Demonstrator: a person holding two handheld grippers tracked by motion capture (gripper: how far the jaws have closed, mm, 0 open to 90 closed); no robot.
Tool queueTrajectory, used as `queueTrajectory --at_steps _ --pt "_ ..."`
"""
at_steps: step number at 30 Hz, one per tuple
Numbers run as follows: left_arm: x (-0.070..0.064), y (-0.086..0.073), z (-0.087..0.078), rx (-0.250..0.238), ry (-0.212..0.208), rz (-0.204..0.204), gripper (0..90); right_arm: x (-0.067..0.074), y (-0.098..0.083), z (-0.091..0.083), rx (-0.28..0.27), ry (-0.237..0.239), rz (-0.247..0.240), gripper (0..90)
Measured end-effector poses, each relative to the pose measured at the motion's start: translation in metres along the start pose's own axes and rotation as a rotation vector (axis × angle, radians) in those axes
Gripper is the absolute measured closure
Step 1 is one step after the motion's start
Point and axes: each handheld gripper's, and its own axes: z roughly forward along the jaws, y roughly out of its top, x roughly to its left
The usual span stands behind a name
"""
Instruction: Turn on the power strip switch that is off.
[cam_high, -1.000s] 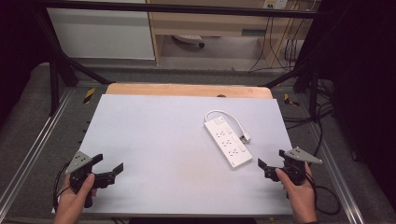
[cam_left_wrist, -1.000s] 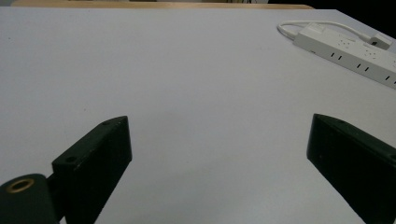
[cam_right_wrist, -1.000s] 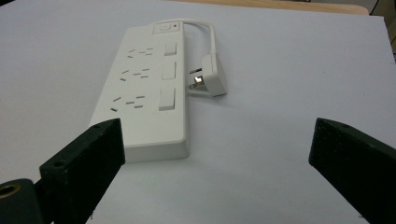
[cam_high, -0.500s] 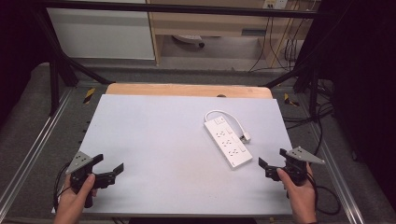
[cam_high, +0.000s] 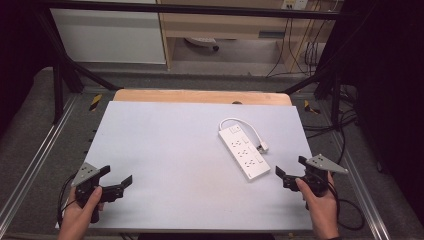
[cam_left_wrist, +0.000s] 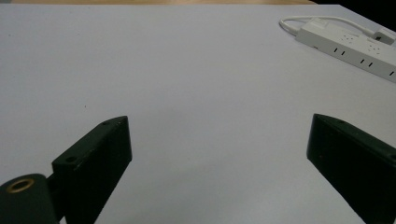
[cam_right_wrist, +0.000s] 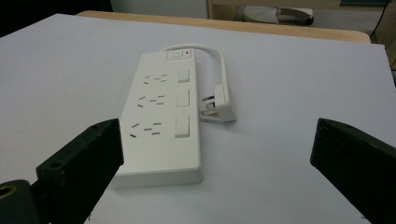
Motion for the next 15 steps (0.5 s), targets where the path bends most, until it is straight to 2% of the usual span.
queueTrajectory --at_steps 8,15 --pt "0.0 0.0 0.0 0.002 0.0 0.003 6.6 0.004 0.014 0.005 -0.016 0.002 0.003 3.2" --pt "0.0 0.0 0.0 0.001 0.002 0.003 6.6 -0.001 0.028 0.01 -0.026 -0.008 0.024 2.6"
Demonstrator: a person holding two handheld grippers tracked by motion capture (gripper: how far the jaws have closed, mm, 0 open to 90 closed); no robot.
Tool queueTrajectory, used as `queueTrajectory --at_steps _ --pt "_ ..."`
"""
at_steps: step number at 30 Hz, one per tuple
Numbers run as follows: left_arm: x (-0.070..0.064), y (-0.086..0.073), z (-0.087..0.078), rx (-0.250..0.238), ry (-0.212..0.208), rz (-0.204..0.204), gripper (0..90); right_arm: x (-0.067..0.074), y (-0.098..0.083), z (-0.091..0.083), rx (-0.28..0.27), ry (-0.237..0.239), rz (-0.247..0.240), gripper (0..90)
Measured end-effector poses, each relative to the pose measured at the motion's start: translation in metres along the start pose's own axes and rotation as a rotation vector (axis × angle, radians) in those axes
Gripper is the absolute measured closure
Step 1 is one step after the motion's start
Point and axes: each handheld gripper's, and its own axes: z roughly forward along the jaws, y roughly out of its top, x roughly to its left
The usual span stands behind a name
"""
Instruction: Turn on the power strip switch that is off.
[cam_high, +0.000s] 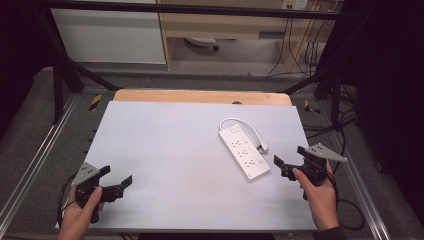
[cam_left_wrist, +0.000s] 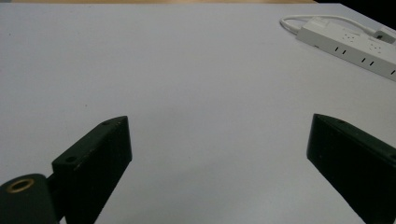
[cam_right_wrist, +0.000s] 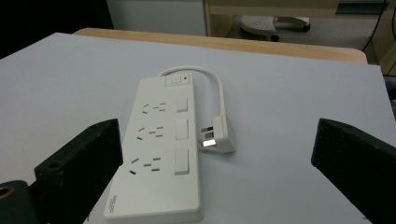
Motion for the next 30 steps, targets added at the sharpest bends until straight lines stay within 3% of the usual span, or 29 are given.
queueTrajectory --at_steps 15,30 --pt "0.0 0.0 0.0 0.002 -0.003 -0.003 6.6 -0.001 0.021 0.021 0.008 0.024 -0.009 3.9" --pt "0.0 -0.001 0.001 0.008 -0.003 0.002 6.6 -0.006 0.03 0.043 -0.005 0.04 0.01 4.2"
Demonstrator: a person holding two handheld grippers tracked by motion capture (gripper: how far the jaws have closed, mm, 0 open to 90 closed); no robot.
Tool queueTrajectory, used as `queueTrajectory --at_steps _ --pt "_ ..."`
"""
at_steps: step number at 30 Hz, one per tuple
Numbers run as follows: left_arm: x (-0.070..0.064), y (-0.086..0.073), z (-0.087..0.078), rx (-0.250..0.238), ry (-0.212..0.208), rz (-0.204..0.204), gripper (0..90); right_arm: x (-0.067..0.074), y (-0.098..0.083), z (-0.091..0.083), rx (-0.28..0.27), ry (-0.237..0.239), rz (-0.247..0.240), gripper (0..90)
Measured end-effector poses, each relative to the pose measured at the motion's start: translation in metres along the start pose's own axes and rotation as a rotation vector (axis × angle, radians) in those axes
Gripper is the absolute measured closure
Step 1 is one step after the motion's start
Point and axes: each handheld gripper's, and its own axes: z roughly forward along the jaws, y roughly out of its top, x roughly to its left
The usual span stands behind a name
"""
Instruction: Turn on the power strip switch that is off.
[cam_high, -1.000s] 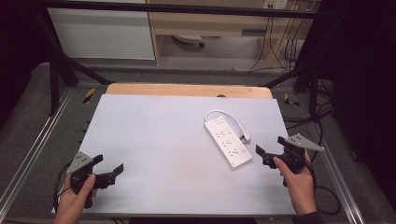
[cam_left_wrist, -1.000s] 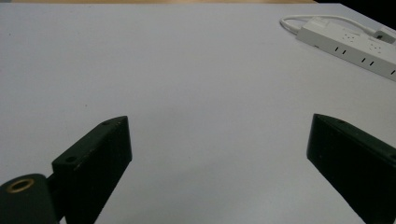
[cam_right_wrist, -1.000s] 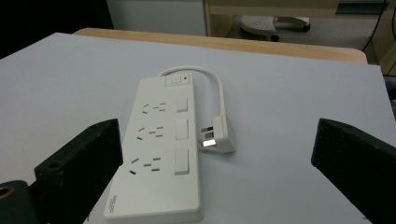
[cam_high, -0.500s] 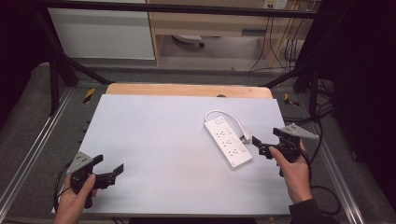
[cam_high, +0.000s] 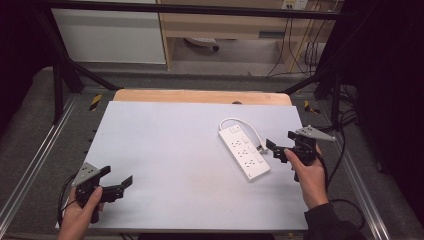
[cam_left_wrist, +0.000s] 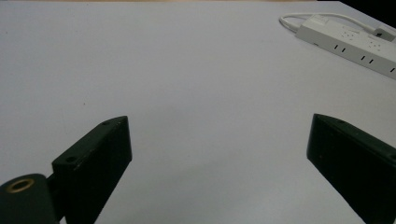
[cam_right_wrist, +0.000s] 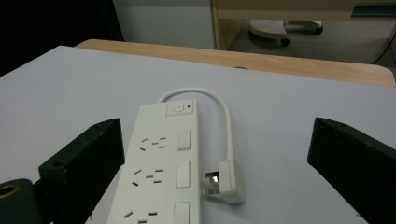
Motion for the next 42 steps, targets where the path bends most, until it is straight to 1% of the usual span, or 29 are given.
queueTrajectory --at_steps 4,9,17,23,25,27,28,29,30,36,39,42 --pt "0.0 0.0 0.0 0.001 -0.001 -0.003 6.6 -0.002 0.0 0.004 -0.004 -0.007 0.002 4.9" --pt "0.0 0.0 0.0 0.003 -0.002 -0.002 6.6 -0.003 -0.001 0.009 -0.001 -0.016 0.007 8.1" --pt "-0.001 0.0 0.001 0.008 -0.006 0.002 6.6 -0.002 -0.002 0.018 0.005 -0.017 -0.003 16.5" --pt "-0.001 -0.001 0.001 0.011 -0.006 0.006 6.6 -0.002 -0.003 0.023 0.003 -0.02 -0.005 31.8" --pt "-0.001 -0.001 0.001 0.008 -0.008 0.01 6.6 -0.002 -0.003 0.025 -0.001 -0.023 -0.012 37.2" --pt "-0.001 -0.001 0.001 0.009 -0.01 0.01 6.6 -0.001 -0.004 0.026 -0.003 -0.027 -0.011 40.8" --pt "-0.001 -0.001 0.001 0.011 -0.009 0.013 6.6 0.0 -0.004 0.028 -0.004 -0.024 -0.015 45.3" --pt "-0.001 -0.001 0.001 0.012 -0.008 0.012 6.6 0.0 -0.004 0.028 -0.004 -0.024 -0.015 45.3" --pt "-0.001 -0.001 0.001 0.014 -0.009 0.013 6.6 0.0 -0.004 0.029 -0.006 -0.027 -0.021 48.3" --pt "-0.002 -0.001 0.001 0.016 -0.009 0.015 6.6 0.001 -0.006 0.034 0.003 -0.029 -0.032 63.6" --pt "-0.002 -0.001 0.002 0.015 -0.007 0.017 6.6 0.002 -0.007 0.037 -0.001 -0.031 -0.038 69.6" --pt "-0.002 -0.001 0.001 0.017 -0.008 0.018 6.6 0.003 -0.007 0.039 -0.008 -0.032 -0.037 72.5"
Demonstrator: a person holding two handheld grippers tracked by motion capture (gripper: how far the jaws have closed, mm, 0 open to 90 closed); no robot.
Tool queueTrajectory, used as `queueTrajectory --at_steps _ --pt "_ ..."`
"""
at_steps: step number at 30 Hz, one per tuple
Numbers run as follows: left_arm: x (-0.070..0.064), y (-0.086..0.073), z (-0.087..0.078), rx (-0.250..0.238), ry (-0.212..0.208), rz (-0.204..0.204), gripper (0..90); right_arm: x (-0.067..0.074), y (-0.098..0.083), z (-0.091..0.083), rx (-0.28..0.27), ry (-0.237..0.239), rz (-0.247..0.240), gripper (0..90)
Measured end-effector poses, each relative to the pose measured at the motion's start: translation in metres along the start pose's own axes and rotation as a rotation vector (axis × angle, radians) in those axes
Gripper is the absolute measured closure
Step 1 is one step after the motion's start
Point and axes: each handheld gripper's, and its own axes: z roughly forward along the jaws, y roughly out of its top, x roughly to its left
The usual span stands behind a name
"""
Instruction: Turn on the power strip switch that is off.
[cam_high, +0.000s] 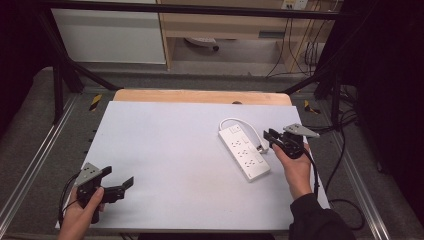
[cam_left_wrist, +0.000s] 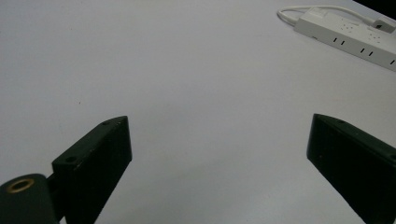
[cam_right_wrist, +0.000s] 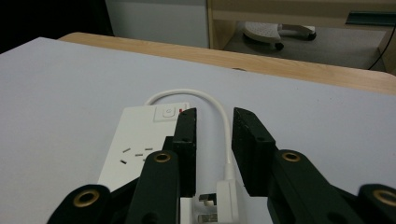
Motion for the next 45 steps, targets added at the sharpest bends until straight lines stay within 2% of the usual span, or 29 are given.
queueTrajectory --at_steps 18,45 --pt "0.0 0.0 0.0 -0.001 -0.001 0.0 6.6 0.007 -0.002 0.009 -0.008 0.018 -0.01 79.8" --pt "0.0 -0.001 0.001 0.002 -0.001 0.004 6.6 0.015 -0.01 0.022 0.038 0.049 -0.028 89.3"
